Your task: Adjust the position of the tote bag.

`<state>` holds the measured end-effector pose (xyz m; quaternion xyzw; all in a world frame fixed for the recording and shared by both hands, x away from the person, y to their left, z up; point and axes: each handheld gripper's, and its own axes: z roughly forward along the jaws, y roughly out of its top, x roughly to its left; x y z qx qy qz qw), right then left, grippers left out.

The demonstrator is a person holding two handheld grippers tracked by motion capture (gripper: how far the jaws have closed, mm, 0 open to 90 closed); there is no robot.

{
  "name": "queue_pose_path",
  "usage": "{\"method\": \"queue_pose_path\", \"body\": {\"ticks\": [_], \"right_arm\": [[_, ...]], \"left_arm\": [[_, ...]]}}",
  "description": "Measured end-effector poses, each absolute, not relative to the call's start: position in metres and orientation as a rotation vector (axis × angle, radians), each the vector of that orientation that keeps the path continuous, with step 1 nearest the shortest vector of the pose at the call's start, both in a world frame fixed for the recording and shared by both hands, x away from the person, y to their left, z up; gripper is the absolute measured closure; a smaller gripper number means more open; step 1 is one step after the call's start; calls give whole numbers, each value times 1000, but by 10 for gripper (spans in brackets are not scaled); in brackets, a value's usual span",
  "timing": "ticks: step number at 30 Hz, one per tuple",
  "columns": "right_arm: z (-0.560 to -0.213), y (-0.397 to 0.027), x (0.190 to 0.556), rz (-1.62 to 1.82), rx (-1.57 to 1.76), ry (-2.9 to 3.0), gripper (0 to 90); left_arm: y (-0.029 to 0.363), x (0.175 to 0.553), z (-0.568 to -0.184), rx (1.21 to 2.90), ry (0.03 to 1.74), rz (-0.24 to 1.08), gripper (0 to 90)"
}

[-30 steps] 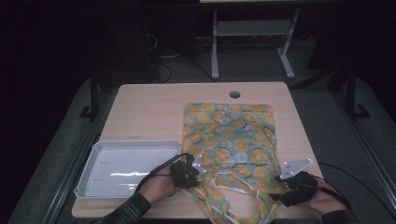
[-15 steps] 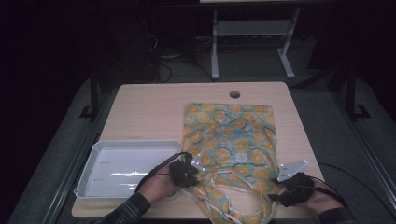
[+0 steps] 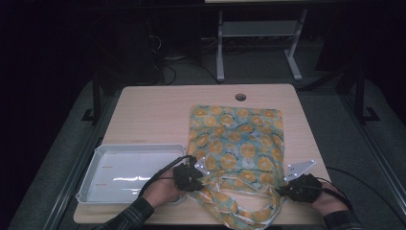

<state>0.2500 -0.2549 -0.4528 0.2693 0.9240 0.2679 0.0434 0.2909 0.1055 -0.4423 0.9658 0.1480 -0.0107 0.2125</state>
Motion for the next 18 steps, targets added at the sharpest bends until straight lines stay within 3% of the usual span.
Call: {"method": "queue_pose_path", "body": {"ticks": [6, 18], "right_arm": [[-451, -259, 251, 820, 842, 2826, 888], [-433, -267, 244, 872, 850, 2775, 889]], "left_arm": [[105, 289, -443, 2669, 399, -105, 898], [110, 278, -421, 2603, 350, -132, 898]]}}
